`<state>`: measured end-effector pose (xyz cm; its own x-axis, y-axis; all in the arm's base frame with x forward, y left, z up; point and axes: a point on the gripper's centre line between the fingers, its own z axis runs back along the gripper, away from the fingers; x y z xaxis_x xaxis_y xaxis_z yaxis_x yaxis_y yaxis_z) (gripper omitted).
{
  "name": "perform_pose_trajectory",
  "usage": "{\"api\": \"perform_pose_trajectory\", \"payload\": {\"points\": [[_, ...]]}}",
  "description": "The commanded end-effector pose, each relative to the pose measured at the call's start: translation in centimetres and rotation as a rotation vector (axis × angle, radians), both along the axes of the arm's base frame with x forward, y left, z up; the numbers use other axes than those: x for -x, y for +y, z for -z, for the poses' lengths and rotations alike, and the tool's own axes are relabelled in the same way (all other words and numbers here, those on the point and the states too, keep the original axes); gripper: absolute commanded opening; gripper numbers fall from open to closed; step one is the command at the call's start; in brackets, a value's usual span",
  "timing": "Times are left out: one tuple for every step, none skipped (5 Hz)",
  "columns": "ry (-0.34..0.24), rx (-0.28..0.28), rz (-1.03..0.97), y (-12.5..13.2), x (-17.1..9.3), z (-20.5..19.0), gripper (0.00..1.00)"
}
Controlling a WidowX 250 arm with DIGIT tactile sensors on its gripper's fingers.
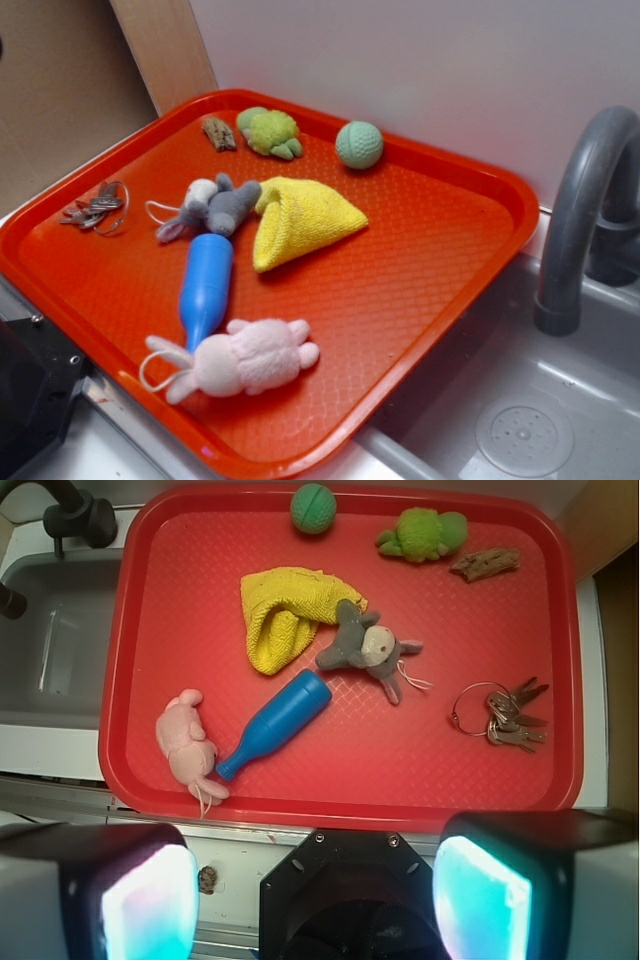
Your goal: Grab the silver keys.
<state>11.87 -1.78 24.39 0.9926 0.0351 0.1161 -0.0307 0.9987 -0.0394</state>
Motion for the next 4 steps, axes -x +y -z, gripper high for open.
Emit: {"api": "perform_pose_trajectory", "payload": {"points": [[0.0, 0.0, 0.0, 0.0, 0.0, 0.0, 1.0], [-0.016, -0.066, -0.056, 3.4, -4.0, 2.1, 1.0], [0.0, -0.078, -0.104, 5.7, -6.6, 3.8, 1.0], [0.055, -0.109, -0.172, 9.5, -7.3, 6.1, 1.0]]}}
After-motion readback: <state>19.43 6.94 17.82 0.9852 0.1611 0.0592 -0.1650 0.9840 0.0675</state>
